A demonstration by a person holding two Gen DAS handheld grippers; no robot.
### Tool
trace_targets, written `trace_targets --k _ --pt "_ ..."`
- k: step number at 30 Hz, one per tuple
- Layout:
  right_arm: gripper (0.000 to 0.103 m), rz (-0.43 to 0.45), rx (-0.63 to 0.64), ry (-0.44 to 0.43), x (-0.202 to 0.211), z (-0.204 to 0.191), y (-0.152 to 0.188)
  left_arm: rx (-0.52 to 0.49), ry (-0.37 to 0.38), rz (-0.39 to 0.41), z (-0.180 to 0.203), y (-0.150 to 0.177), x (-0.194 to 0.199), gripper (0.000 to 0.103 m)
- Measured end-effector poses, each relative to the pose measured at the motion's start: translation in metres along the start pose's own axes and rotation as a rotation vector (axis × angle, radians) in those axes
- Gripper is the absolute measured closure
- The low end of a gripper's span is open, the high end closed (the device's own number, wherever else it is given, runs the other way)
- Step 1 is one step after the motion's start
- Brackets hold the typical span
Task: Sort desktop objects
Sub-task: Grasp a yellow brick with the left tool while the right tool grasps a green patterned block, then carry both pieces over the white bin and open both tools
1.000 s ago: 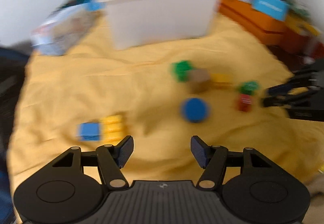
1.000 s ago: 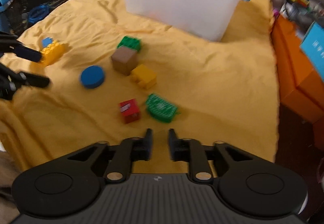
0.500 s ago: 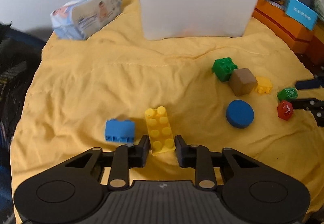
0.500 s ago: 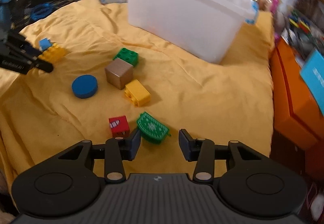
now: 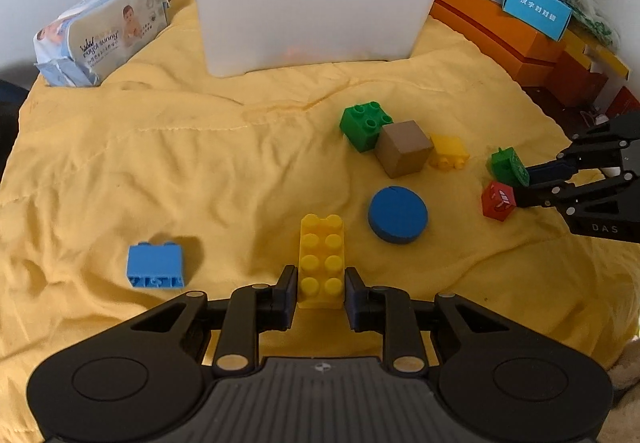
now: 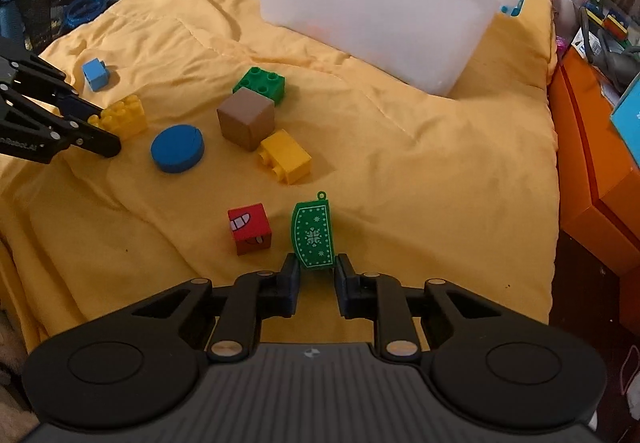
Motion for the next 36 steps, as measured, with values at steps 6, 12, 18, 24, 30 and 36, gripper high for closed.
trace_targets --k 6,12,18,24,30,36 --pt "0.068 0.049 -0.05 0.002 -0.007 0.008 -0.01 -0.001 0.008 0.001 0.0 -0.004 -0.001 0.076" --pt "0.087 0.058 -0.087 -0.008 0.002 0.011 -0.012 0.005 0.023 0.047 -0.001 -0.022 0.016 0.076" --pt "0.086 0.081 -0.06 0.0 0.008 0.018 -0.029 -0.011 0.015 0.11 -0.004 -0.053 0.034 0.076" --pt "0.086 0.114 -0.07 0.015 0.019 0.02 -0.043 -0.022 0.02 0.189 -0.006 -0.085 0.059 0.076" --pt "0.086 0.315 -0.094 0.071 0.074 0.047 -0.112 -0.075 -0.012 0.351 -0.014 -0.159 0.096 0.076" --pt "0.086 0.421 -0.115 0.135 0.098 0.071 -0.189 -0.058 -0.03 0.424 -0.032 -0.229 0.101 0.076"
Point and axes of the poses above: each gripper's, at about its wrist camera, not at the fingertips, and x roughly against the way its jaws point, z to its right, y to its underside, the point moved 10 cm from there along -x, roughly the way its jaws point, and after that the axes turned 3 degrees about -z, right-handed, at the moved point
